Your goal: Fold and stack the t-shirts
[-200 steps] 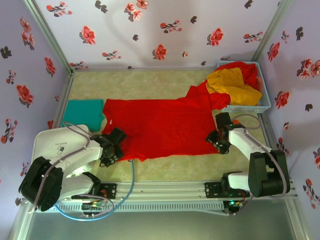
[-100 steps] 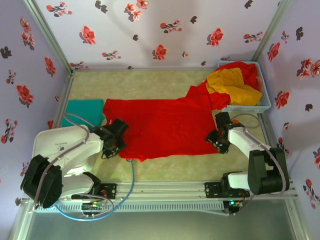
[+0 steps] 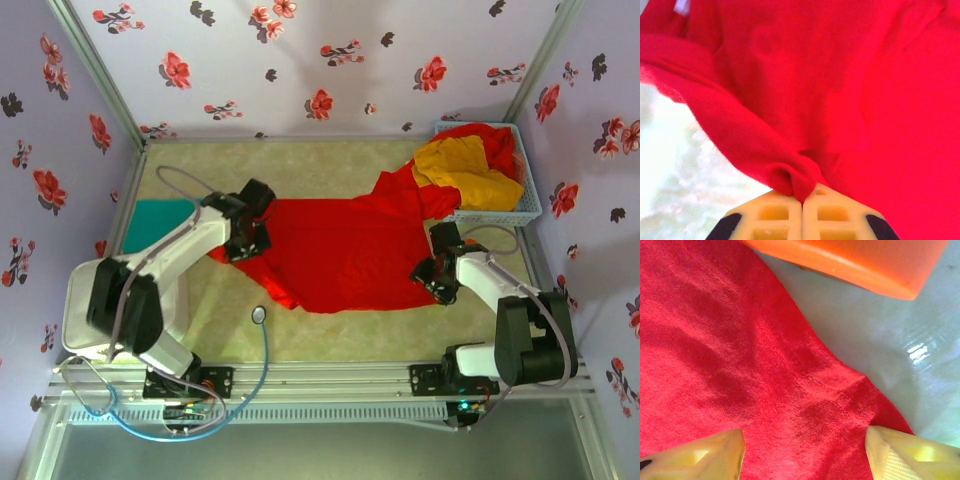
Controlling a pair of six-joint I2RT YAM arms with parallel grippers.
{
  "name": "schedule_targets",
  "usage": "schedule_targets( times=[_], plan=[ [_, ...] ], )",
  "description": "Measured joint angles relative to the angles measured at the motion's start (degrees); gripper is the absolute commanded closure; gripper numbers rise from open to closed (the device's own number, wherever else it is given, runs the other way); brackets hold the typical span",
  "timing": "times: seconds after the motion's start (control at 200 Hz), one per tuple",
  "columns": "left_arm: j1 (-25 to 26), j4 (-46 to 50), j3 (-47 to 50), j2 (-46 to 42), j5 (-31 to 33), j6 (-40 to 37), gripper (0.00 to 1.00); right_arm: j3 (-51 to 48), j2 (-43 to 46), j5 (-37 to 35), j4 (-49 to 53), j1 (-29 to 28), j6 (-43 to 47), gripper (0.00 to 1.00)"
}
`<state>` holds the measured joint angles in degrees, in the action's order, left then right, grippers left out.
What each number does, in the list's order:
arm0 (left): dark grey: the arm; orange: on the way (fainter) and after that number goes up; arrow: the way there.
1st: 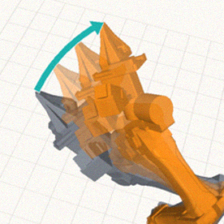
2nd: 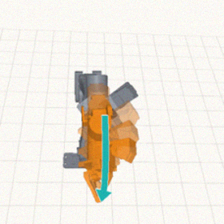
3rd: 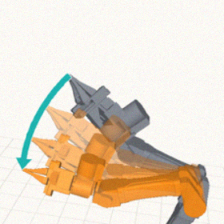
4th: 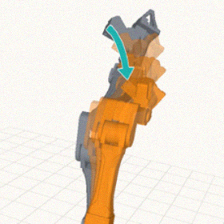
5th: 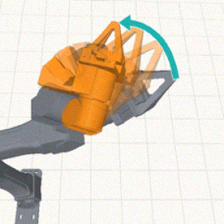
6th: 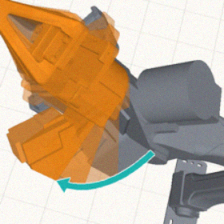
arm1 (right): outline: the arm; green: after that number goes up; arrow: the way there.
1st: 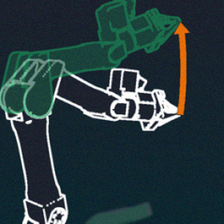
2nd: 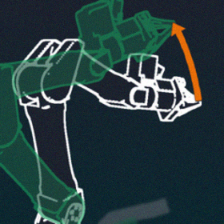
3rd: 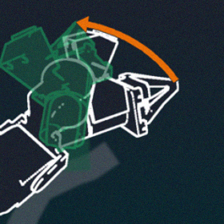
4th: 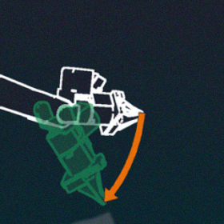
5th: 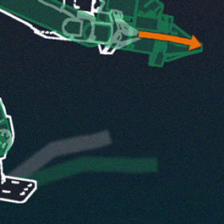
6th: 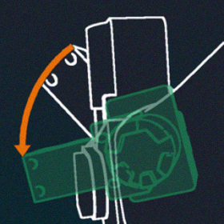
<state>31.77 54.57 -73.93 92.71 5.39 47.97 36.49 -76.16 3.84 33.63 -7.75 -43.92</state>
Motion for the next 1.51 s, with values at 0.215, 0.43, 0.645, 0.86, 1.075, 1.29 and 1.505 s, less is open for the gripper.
schedule_targets(
  times=[0.215, 0.43, 0.645, 0.86, 1.075, 1.29, 1.505],
  plan=[
    [-0.5, 0.1, -11.9, 12.0, -0.7, -5.8, 0.96, 0.1, 0.0, 0.3, -0.4, 0.0, 0.0, 0.35],
    [-1.1, -0.1, -17.1, 17.0, -1.2, -9.3, 0.63, 0.3, 0.0, 0.7, -0.8, 0.0, 0.0, 0.35],
    [-2.5, -4.6, -8.3, 10.0, -2.4, -10.8, 0.62, 0.5, -0.1, 1.3, -1.4, 0.0, 0.0, 0.35],
    [-6.1, -12.6, 10.6, -1.5, -4.2, -10.1, 0.64, 0.6, -1.1, 2.2, -2.7, 0.0, 0.5, 0.34],
    [-6.3, -24.0, 22.4, -2.7, -6.6, -8.0, 0.63, 0.6, -1.3, 2.6, -3.5, 0.0, 0.5, 0.34],
    [-6.3, -31.8, 24.2, -2.7, -7.6, -7.2, 0.7, 0.7, -1.3, 2.8, -3.6, 0.0, 0.9, 0.34],
    [-6.3, -34.3, 24.2, -2.7, -8.5, -6.4, 0.9, 0.7, -1.3, 2.8, -3.6, 0.0, 0.9, 0.34]
  ],
)
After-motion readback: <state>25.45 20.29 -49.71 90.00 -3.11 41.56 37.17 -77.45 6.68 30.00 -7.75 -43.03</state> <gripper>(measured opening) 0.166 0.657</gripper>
